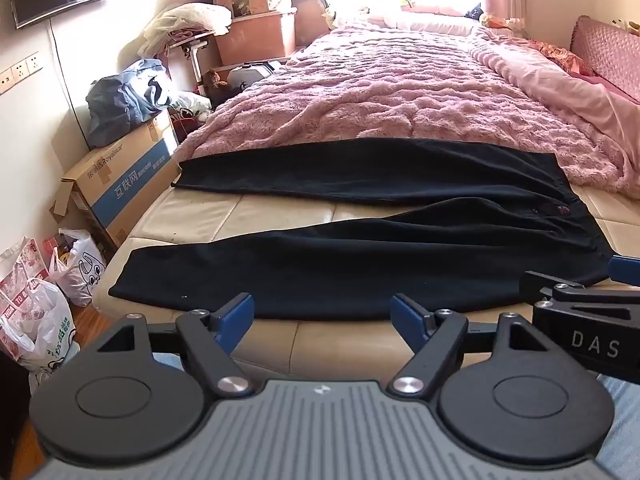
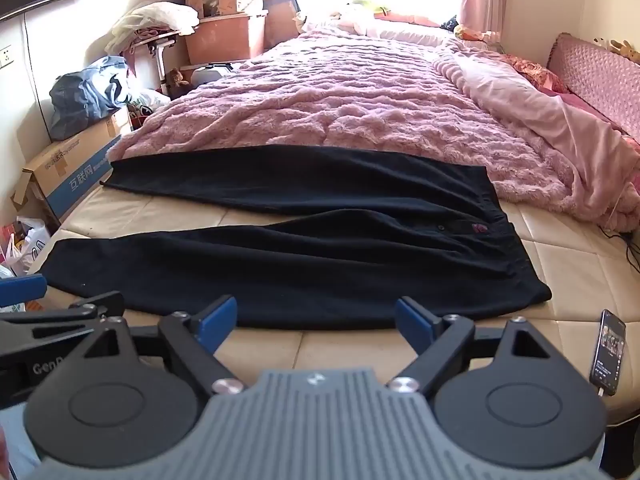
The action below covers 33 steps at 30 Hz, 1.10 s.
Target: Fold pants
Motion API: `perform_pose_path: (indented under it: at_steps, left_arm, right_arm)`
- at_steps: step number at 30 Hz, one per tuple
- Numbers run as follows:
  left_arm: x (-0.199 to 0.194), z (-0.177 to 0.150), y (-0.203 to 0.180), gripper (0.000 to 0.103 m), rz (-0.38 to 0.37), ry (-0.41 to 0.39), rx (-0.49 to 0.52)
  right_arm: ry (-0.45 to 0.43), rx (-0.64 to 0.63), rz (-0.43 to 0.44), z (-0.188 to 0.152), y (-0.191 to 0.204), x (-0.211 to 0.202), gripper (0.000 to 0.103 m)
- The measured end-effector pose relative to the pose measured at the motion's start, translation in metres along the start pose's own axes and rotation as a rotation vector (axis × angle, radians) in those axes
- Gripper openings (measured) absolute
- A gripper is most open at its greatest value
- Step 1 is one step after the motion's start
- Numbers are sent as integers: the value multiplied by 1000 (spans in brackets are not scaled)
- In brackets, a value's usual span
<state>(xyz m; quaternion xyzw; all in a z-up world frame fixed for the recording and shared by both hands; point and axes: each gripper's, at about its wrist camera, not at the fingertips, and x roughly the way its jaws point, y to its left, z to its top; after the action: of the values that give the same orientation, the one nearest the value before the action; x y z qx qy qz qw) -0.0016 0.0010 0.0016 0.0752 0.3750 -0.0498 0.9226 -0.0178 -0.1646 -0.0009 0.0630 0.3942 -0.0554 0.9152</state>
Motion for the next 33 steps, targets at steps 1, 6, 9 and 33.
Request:
perform_pose_path:
  at_steps: [1, 6, 9, 33]
  left_arm:
    - [-1, 0, -1, 91, 0, 0, 1]
    - [-11, 4, 9, 91, -8, -8, 6]
    - [-7, 3, 5, 91, -11, 2, 8]
    - [-8, 0, 4, 91, -5, -11, 15]
  right_arm:
    - [0, 0, 4, 1, -2, 1, 83]
    - [-61, -38, -27, -7, 2, -8, 83]
    - [-61, -25, -20, -8, 0, -10, 83]
    - [-78, -2, -22, -9, 4, -19, 83]
